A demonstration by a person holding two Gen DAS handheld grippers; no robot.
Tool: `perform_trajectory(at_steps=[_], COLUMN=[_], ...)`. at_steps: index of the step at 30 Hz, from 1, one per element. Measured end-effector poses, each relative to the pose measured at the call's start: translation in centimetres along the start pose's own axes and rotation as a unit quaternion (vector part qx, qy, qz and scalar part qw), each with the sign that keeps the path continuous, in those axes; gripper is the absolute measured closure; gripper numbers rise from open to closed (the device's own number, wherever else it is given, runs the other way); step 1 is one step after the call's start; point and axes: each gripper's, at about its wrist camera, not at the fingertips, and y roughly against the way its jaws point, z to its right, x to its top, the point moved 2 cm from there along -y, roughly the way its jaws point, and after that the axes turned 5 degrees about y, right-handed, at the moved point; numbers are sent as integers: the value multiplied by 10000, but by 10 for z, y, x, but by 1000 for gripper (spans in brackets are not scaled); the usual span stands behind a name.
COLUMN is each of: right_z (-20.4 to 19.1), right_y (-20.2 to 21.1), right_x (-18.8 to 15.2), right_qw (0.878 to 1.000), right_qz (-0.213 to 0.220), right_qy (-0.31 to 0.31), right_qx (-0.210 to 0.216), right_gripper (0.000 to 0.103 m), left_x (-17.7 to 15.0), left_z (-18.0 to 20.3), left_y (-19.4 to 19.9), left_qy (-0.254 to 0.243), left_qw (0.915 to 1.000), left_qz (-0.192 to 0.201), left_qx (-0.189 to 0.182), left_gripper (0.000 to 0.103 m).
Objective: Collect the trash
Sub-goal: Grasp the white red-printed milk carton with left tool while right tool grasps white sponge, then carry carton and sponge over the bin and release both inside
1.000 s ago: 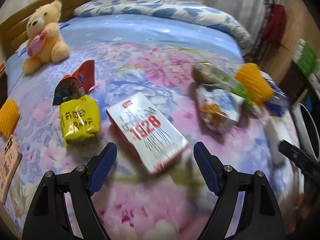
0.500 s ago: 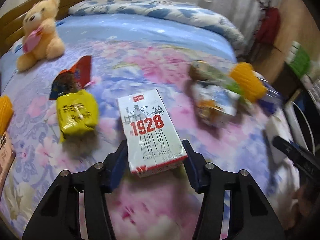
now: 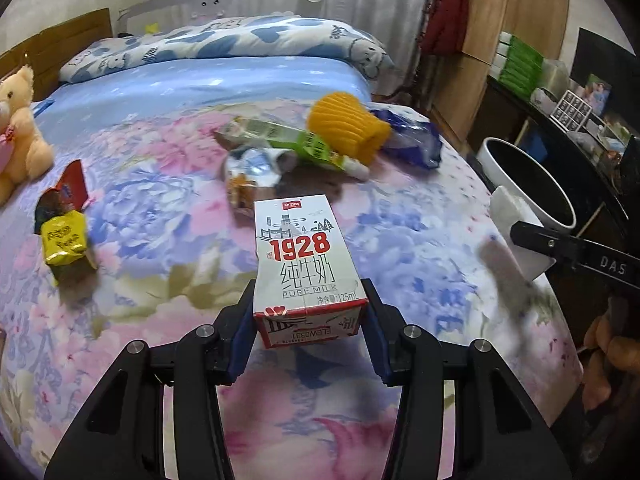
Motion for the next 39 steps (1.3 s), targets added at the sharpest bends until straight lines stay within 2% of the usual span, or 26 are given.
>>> perform_trajectory(at_steps=[10,22,32,39], right_z=[27,84,129,148], right_y=[34,70,70,63], right_x=[-5,8,19,27], right_qw=[9996,9964,9931,9929], right_qz=[220,538,527,418], right_qy=[-183,-562,-981,-1028], right_qx=[-39,-336,-379,-420], right_gripper=[56,56,56,56], left_x=[6,29,46,58], left_z=[48,135,181,208], left_y=[15,10,-8,-28], left_qy=[-409,-1097,-1397,-1563], left_qw=[9982,9873,9803,9766], left_qz=[212,352,309,155], left_qx=[-396,-1092,-1362,-1470], left_gripper=[57,57,57,57])
